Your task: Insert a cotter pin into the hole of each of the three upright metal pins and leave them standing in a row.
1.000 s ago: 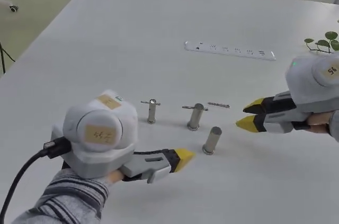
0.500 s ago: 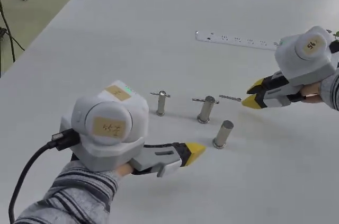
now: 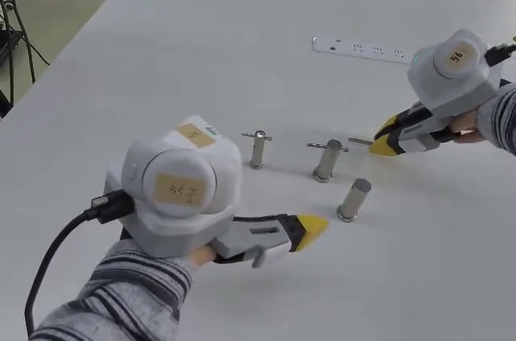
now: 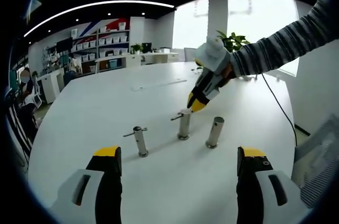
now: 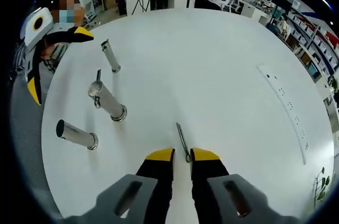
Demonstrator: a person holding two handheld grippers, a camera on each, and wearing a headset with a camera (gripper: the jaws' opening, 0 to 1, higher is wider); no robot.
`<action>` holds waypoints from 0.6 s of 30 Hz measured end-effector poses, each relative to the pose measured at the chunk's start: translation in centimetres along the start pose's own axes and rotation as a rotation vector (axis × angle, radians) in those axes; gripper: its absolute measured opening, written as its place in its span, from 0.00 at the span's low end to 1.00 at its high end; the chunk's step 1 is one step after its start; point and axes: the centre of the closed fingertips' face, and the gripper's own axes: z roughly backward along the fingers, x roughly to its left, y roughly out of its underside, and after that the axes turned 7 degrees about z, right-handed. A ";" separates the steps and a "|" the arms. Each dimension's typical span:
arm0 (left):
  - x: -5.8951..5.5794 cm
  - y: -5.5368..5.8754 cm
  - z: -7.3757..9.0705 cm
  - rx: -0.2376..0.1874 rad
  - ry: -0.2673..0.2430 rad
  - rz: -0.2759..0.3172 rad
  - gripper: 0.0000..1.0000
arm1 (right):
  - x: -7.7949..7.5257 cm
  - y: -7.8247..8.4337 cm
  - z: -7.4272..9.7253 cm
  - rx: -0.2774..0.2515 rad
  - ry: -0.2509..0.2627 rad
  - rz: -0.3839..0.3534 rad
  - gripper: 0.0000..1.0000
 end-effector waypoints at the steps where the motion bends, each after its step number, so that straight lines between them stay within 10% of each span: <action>1: -0.1 0.0 0.0 0.001 0.004 -0.001 0.89 | 0.1 0.1 -0.1 0.007 -0.003 0.004 0.05; 11: -0.3 0.1 0.1 0.001 0.018 -0.007 0.86 | 1.4 -0.4 -0.4 -0.020 0.002 0.011 0.00; 18: -0.5 0.1 0.1 0.003 0.026 -0.015 0.84 | 1.4 -2.5 1.3 -0.116 0.102 -0.007 0.00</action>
